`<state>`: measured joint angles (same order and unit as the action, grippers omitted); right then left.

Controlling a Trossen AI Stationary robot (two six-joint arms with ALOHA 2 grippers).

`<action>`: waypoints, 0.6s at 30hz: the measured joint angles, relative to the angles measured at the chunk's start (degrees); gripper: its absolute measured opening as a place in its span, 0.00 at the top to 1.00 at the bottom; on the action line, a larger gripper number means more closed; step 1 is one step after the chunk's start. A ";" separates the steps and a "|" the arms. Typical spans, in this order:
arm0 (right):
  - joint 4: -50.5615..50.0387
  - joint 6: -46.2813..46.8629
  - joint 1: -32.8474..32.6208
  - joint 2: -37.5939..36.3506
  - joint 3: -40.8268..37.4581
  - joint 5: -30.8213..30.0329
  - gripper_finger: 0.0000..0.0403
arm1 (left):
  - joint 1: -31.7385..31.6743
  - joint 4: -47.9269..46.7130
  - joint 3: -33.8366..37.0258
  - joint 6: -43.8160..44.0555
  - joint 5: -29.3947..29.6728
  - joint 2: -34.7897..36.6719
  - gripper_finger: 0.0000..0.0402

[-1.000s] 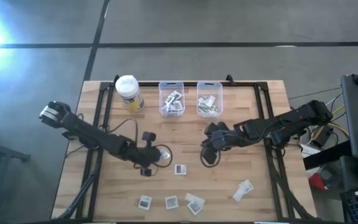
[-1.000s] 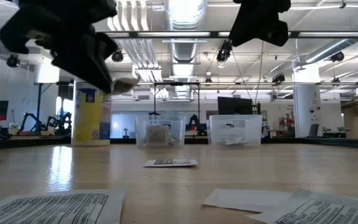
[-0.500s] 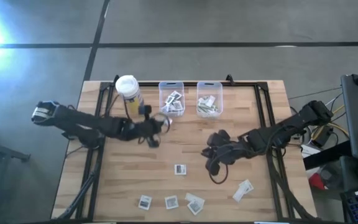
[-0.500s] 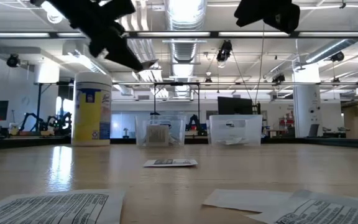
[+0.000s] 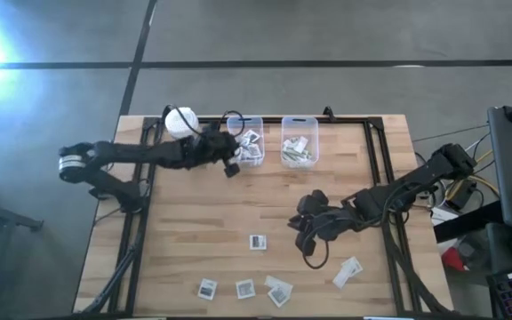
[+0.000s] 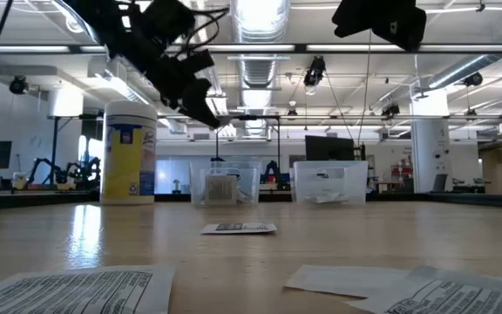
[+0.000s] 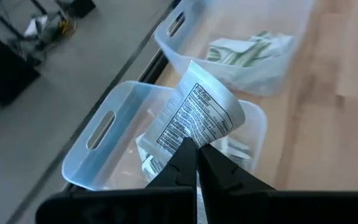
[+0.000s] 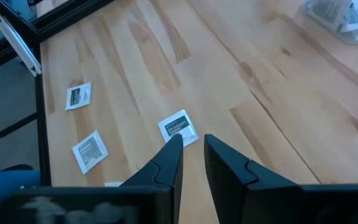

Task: Pick & Place First Aid Supplies
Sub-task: Put the towelette pack into the left transparent bin

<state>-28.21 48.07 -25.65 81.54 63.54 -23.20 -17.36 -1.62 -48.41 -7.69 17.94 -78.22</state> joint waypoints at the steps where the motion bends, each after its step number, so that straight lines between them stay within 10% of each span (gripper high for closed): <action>1: 0.68 0.01 0.00 0.00 -0.54 0.00 0.84 | -0.91 0.96 -0.01 0.65 -0.83 -0.98 0.99; 18: 2.51 10.57 -1.04 0.00 -8.57 0.72 0.84 | -4.61 5.77 -0.06 3.28 -3.77 -11.21 0.97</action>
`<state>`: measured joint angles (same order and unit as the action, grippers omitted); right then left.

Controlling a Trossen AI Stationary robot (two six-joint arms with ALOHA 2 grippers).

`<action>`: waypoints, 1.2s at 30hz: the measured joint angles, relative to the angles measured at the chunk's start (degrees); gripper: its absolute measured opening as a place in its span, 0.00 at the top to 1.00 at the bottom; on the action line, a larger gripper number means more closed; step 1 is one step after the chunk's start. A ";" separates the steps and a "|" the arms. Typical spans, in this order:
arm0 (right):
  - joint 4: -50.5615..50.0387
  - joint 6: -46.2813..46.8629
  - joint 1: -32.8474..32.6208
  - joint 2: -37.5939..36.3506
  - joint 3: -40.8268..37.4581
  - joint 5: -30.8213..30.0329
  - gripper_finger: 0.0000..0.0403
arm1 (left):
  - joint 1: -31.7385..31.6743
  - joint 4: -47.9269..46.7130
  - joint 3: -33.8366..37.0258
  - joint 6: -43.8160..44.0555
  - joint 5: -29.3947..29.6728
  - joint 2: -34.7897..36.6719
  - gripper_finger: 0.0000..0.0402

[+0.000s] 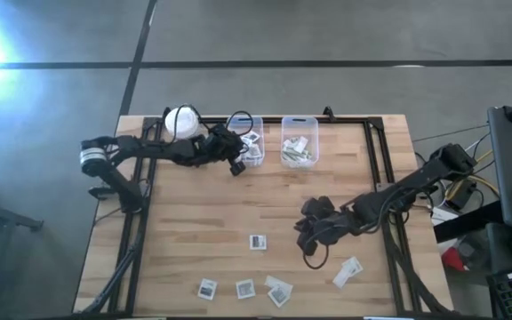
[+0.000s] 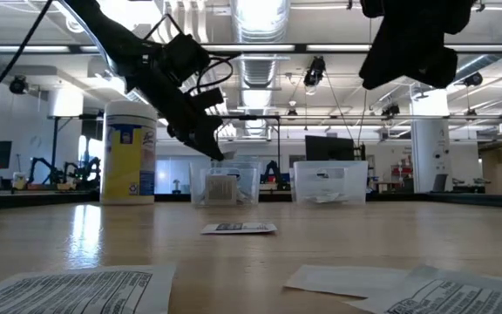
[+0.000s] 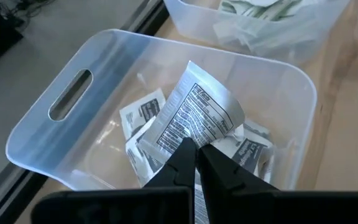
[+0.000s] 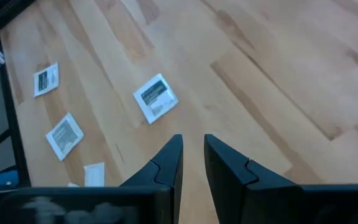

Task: Pick & Place First Aid Supplies
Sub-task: Put the towelette pack into the left transparent bin, then put the bandage into the right transparent bin

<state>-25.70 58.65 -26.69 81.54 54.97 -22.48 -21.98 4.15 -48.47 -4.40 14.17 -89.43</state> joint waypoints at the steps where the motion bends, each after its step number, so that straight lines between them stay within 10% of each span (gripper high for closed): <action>1: 0.30 0.67 -0.30 0.00 -0.36 0.02 0.84 | -0.03 0.12 0.00 -0.02 -0.07 0.05 0.97; 23: 2.32 10.13 -9.06 -0.03 -0.58 -0.02 0.84 | 0.68 -2.76 -0.02 4.50 -0.22 4.59 0.60; 36: 2.08 19.82 -12.02 -0.33 3.53 4.54 0.84 | 11.49 -11.53 0.00 6.26 -1.90 12.68 0.59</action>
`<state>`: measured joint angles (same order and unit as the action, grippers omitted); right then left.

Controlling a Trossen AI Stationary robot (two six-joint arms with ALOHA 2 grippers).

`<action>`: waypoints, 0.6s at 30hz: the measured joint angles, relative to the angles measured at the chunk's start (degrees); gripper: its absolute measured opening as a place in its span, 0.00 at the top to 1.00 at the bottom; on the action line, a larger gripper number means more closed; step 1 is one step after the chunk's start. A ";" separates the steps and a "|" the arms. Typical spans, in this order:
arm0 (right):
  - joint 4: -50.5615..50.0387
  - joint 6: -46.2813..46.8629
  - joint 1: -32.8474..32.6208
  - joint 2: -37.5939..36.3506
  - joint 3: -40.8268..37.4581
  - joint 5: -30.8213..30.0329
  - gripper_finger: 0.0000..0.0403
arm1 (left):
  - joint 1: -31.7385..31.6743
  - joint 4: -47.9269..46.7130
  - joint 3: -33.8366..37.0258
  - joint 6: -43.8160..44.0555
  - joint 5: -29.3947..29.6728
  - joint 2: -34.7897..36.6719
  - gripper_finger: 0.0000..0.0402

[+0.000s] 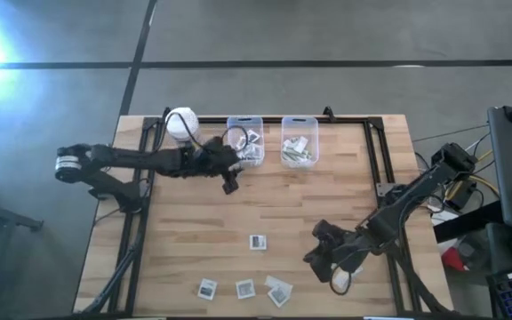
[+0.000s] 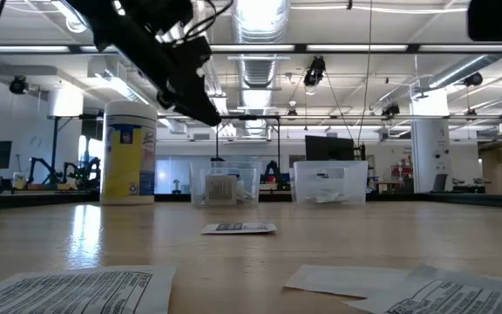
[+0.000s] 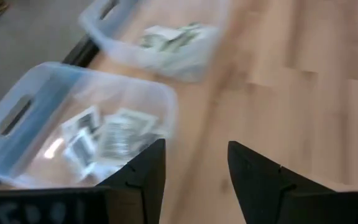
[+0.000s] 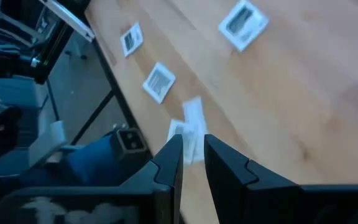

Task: Pick & Place First Aid Supplies
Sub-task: Put the bandage into the right transparent bin

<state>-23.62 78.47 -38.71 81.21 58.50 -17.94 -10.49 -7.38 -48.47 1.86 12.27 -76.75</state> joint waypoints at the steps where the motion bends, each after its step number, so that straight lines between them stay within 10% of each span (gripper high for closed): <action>1: -0.10 1.40 -0.55 0.00 -0.04 0.06 0.84 | 1.46 -0.17 0.00 0.02 0.00 0.30 0.59; 18: -7.86 30.10 -10.33 1.28 0.25 6.49 0.90 | 26.79 -2.08 0.02 8.10 0.50 2.69 0.59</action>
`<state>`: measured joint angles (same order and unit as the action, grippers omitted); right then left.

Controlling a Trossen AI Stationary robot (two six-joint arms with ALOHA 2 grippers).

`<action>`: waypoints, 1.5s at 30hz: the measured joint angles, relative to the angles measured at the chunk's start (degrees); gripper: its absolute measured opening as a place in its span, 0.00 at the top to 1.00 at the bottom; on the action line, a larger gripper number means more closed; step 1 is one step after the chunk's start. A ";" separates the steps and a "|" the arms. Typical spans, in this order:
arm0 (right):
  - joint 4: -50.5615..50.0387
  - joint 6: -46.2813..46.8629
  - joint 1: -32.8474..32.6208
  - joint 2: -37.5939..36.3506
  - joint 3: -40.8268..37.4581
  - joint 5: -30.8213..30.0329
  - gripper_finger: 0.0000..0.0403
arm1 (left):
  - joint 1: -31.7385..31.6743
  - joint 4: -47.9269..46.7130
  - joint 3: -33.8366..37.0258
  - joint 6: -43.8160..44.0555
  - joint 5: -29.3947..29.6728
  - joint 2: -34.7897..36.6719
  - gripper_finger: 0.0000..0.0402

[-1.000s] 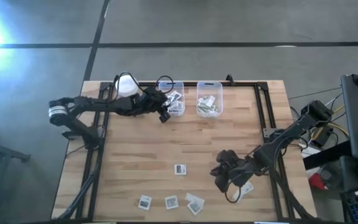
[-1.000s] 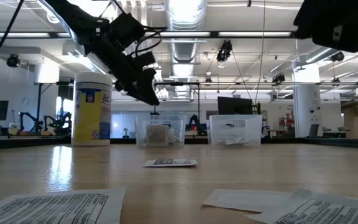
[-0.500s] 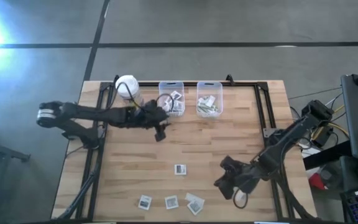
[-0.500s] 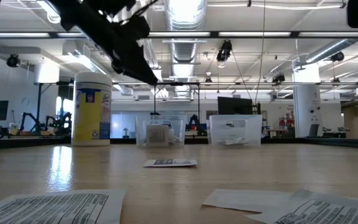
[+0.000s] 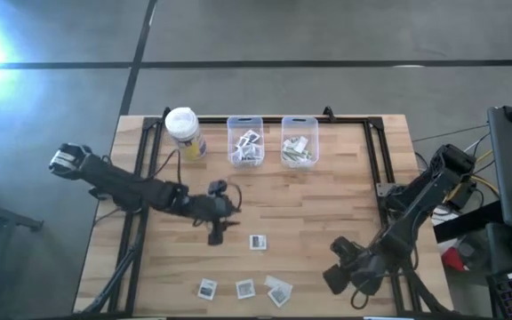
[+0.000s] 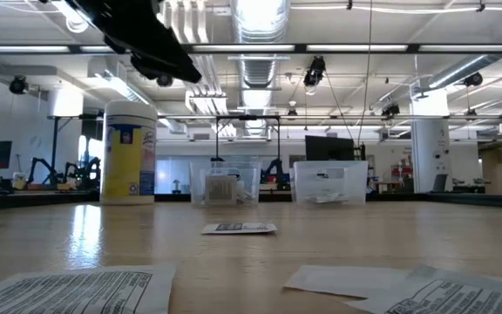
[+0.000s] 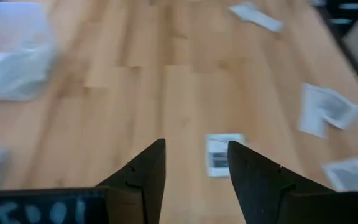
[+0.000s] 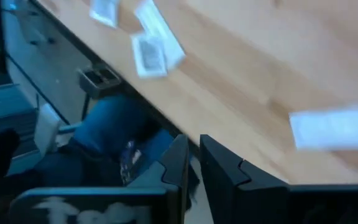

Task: Pick & Place First Aid Supplies
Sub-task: Put the bandage into the right transparent bin

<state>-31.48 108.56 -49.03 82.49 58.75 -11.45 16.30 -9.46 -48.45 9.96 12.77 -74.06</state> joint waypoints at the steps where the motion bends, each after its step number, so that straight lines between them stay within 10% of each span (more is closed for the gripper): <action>1: 0.01 1.46 -0.30 0.45 0.11 1.10 0.90 | 1.40 -0.07 0.00 0.48 0.01 0.00 0.59; 11: -4.07 1.10 -0.99 9.35 8.32 6.77 0.96 | 7.74 -0.20 0.02 2.52 6.04 0.00 0.59; 24: -33.71 -27.24 -0.96 20.48 27.15 8.07 0.97 | 7.84 -0.26 0.02 4.12 6.97 0.00 0.59; 45: -34.31 -31.38 0.72 23.89 24.10 26.99 0.97 | 7.87 -0.65 0.04 5.00 6.82 -0.02 0.59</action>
<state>-65.78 77.18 -48.31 106.38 82.85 15.54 24.16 -10.11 -48.40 14.96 19.59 -74.08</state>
